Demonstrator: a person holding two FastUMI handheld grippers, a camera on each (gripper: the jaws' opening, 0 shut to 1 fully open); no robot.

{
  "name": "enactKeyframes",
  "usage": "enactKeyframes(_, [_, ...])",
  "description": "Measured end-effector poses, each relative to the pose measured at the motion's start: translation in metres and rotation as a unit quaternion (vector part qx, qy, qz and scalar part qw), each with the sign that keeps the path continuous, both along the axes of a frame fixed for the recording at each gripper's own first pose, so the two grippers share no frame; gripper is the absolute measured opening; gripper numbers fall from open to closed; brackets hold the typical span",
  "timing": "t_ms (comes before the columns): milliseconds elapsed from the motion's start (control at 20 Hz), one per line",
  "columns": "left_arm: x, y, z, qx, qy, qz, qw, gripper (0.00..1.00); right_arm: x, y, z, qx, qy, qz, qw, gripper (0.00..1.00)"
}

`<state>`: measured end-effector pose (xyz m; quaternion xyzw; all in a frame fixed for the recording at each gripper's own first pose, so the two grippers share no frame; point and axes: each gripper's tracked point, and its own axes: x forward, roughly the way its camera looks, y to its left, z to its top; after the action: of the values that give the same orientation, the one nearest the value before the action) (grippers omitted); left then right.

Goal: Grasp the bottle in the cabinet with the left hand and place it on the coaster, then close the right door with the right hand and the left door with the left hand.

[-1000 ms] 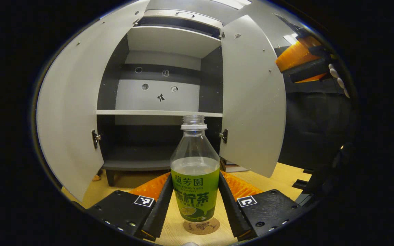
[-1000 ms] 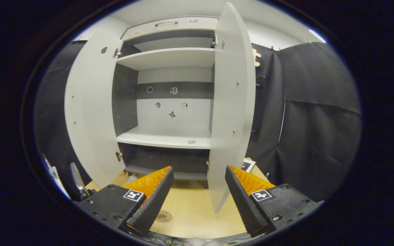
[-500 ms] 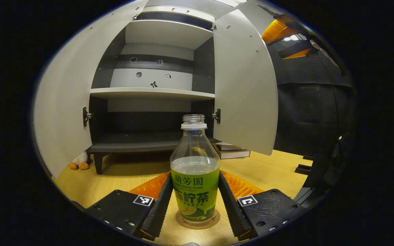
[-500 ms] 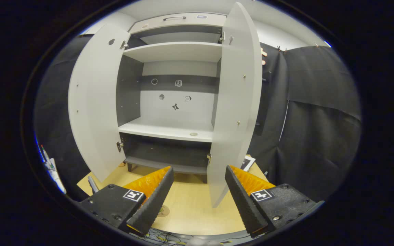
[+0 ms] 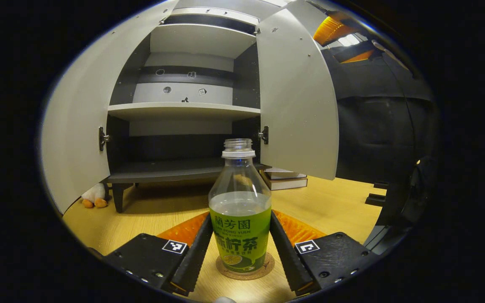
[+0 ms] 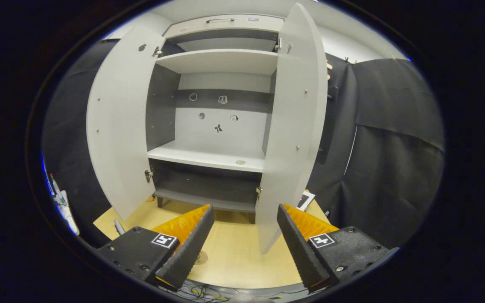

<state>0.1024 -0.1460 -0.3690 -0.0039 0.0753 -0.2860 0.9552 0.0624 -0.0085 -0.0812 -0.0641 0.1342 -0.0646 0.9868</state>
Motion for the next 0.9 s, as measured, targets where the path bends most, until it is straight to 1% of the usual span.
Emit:
enactKeyframes(50, [0.0,0.002,-0.001,0.005,0.003,0.003,1.0,0.78,0.0,0.0,0.0,0.002,0.001,0.0,1.0,0.99])
enactKeyframes(100, [0.0,0.003,0.001,0.01,0.002,0.006,1.0,0.83,0.0,0.0,0.001,0.003,0.0,-0.001,1.0,0.99])
enactKeyframes(150, [0.001,0.004,0.007,0.011,-0.002,0.008,1.0,0.86,-0.001,-0.001,0.002,0.005,-0.001,-0.002,1.0,0.99])
enactKeyframes(300, [0.005,0.007,0.034,0.002,-0.021,0.02,1.0,0.95,0.0,-0.001,0.004,0.008,-0.005,-0.004,1.0,0.99])
enactKeyframes(350, [0.008,0.01,0.046,-0.002,-0.027,0.026,0.999,0.96,0.0,0.0,0.004,0.01,-0.006,-0.004,1.0,0.99])
enactKeyframes(650, [0.02,0.031,0.135,-0.031,-0.067,0.064,0.995,0.96,0.002,0.004,0.006,0.018,-0.015,-0.003,1.0,0.99])
enactKeyframes(750, [0.021,0.041,0.163,-0.033,-0.063,0.074,0.995,0.96,0.002,0.005,0.008,0.021,-0.021,-0.002,1.0,0.99])
enactKeyframes(900, [0.022,0.066,0.204,-0.037,-0.064,0.103,0.992,0.96,0.004,0.007,0.009,0.03,-0.03,-0.002,0.999,0.99])
